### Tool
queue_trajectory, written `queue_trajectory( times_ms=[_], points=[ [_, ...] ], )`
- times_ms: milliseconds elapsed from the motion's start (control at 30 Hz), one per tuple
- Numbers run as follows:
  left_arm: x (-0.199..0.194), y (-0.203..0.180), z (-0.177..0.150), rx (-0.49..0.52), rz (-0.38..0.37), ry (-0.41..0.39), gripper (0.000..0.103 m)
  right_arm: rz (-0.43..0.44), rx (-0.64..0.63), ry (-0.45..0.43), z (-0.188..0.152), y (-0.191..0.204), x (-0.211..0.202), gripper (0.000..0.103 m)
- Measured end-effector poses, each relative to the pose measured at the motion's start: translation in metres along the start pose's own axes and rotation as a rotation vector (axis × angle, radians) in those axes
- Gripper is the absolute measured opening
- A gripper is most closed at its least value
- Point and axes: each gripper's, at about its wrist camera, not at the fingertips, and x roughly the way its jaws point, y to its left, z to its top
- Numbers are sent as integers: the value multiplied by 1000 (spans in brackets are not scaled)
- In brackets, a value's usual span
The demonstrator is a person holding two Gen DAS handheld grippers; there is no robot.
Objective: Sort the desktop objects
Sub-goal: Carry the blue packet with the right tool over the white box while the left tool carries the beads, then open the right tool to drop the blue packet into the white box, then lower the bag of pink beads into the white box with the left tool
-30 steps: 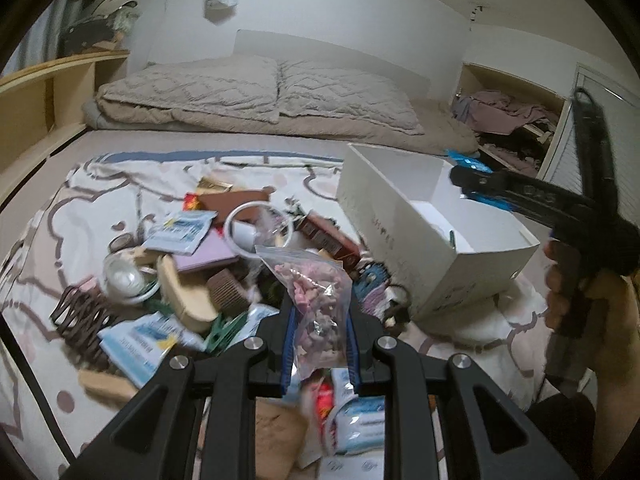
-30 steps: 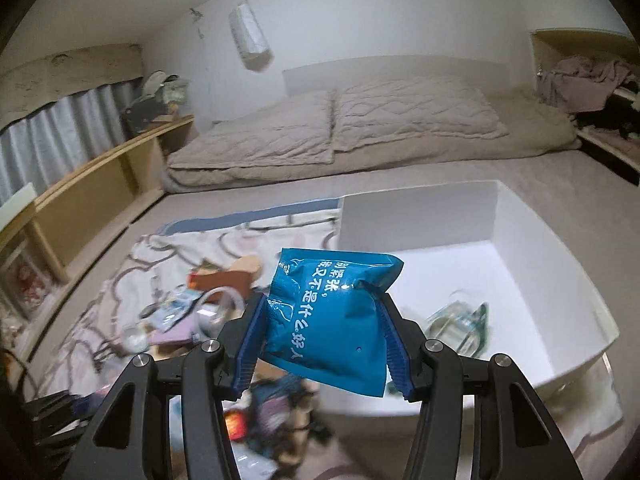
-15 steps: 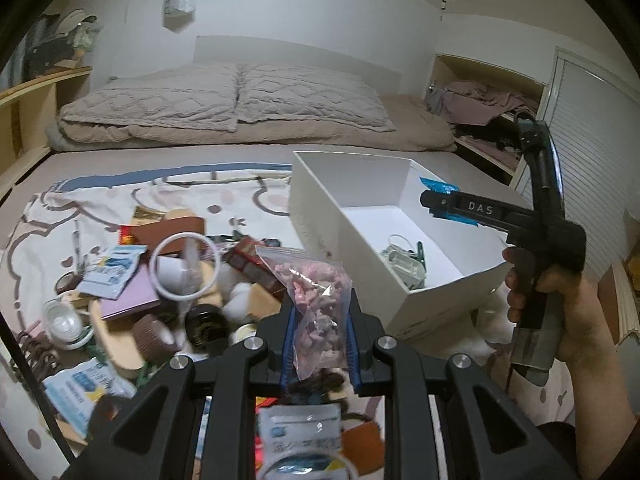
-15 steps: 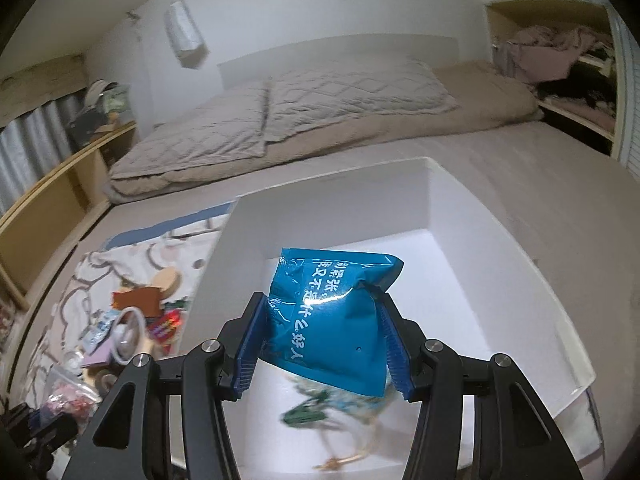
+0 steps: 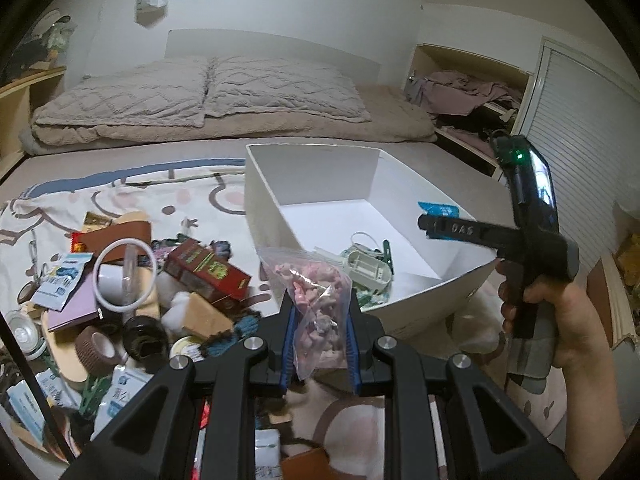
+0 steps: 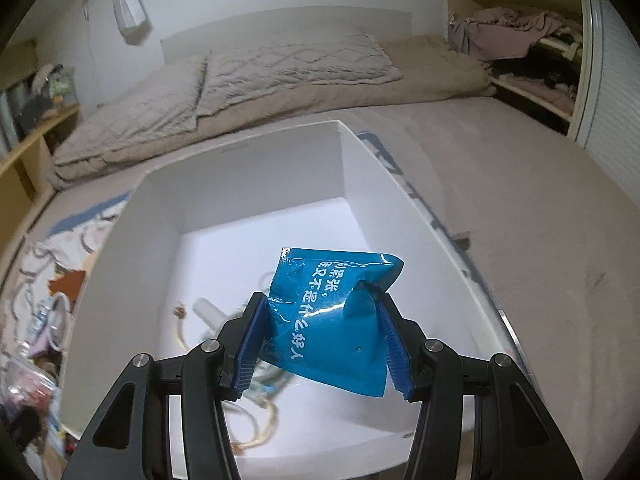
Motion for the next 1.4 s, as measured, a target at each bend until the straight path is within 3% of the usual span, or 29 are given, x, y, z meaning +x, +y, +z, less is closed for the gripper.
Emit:
queue_trajectory(
  times_ms=[900,933,1033,1400],
  points=[
    [33,-23,20,-6,-29,19,21,-59,-51,22,-7,-5,10,60],
    [34,-23,20,-6,-29,20,21,-59,-52,21,-7,-5,11,61],
    [37,-26,21,1,-26,23,21,-64,-58,10,-7,-5,8,81],
    [48,-36,29,28,-14,29,21,-22,-11,-56,-12,-11,-6,82]
  ],
)
